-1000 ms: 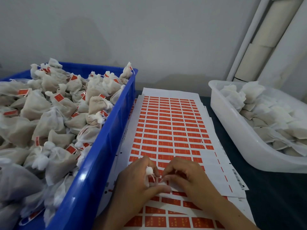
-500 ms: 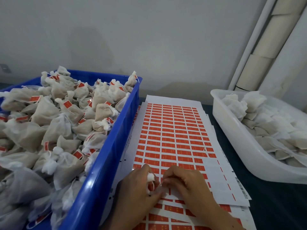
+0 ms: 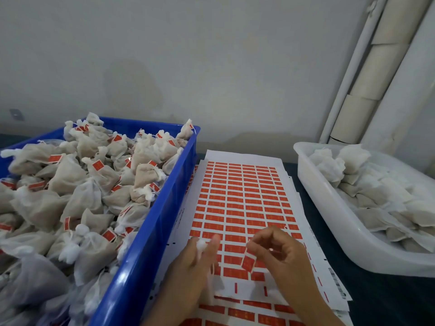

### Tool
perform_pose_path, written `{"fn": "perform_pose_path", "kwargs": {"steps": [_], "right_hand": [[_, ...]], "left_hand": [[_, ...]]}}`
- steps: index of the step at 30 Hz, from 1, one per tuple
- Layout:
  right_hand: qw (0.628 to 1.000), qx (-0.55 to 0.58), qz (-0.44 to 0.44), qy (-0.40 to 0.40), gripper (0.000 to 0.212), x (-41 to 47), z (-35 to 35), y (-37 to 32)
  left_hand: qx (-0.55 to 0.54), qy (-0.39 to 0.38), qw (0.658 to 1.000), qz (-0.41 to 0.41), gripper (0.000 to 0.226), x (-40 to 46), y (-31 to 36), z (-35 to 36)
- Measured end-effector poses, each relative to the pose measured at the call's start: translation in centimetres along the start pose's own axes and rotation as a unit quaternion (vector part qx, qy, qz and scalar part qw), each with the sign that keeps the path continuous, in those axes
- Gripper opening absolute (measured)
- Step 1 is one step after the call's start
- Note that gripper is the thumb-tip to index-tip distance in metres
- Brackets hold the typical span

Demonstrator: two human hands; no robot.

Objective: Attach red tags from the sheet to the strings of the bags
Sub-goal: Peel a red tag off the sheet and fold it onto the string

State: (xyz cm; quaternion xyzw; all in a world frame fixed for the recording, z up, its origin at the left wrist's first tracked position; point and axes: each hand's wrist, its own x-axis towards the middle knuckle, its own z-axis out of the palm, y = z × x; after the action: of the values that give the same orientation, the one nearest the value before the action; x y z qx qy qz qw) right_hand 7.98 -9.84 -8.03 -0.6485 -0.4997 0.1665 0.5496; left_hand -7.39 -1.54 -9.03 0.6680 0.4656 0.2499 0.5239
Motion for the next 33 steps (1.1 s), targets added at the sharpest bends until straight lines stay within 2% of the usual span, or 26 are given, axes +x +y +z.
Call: {"fn": "perform_pose_path", "kwargs": {"steps": [2, 3, 4, 6, 8, 9, 10, 13, 16, 22, 27, 29, 33], "right_hand": [[0.999, -0.014, -0.002, 0.031, 0.022, 1.1, -0.6, -0.2], [0.999, -0.018, 0.000, 0.042, 0.022, 1.7, -0.9, -0.2], [0.998, -0.021, 0.004, 0.051, 0.022, 2.3, -1.2, -0.2], [0.998, -0.027, 0.013, 0.060, 0.017, 3.6, -1.8, 0.0], [0.998, -0.022, 0.029, 0.055, 0.010, 4.7, -2.2, 0.3], [0.998, -0.013, 0.040, 0.054, 0.011, 5.2, -2.4, 0.6], [0.997, 0.000, 0.048, 0.057, 0.012, 5.6, -2.5, 0.8], [0.993, 0.059, 0.061, 0.081, 0.021, 6.0, -2.6, 1.4], [0.984, 0.118, 0.069, 0.111, 0.026, 5.5, -2.5, 2.0], [0.976, 0.150, 0.103, 0.120, 0.024, 5.1, -2.7, 2.6], [0.969, 0.185, 0.143, 0.080, 0.033, 4.8, -2.7, 2.8], [0.973, 0.169, 0.151, 0.053, 0.033, 4.7, -2.5, 2.8], [0.989, 0.065, 0.136, 0.012, 0.025, 4.5, -1.9, 2.9]], "left_hand": [[-0.055, 0.028, 0.998, -0.028, 0.033, 1.6, 1.5, 0.8], [-0.115, 0.021, 0.992, -0.036, 0.037, 1.9, 2.2, 0.8], [-0.177, -0.006, 0.984, -0.023, 0.041, 2.1, 2.4, 0.7], [-0.195, -0.051, 0.979, 0.016, 0.038, 3.2, 3.2, 1.1], [-0.167, -0.062, 0.984, -0.009, 0.021, 4.4, 4.2, 2.3], [-0.142, -0.023, 0.989, -0.033, 0.018, 4.7, 4.8, 2.8], [-0.105, -0.006, 0.994, -0.043, 0.025, 5.2, 5.2, 3.5], [-0.020, -0.019, 1.000, 0.015, 0.034, 6.2, 5.0, 4.8], [0.017, 0.000, 0.998, 0.054, 0.028, 6.8, 4.4, 4.9], [-0.026, 0.040, 0.998, 0.042, 0.017, 7.2, 2.9, 5.1], [-0.062, 0.023, 0.995, 0.074, 0.007, 6.9, 2.9, 5.1], [-0.071, 0.013, 0.993, 0.094, 0.005, 6.8, 3.0, 5.0], [-0.062, -0.004, 0.988, 0.139, 0.003, 6.7, 2.7, 5.1]]}}
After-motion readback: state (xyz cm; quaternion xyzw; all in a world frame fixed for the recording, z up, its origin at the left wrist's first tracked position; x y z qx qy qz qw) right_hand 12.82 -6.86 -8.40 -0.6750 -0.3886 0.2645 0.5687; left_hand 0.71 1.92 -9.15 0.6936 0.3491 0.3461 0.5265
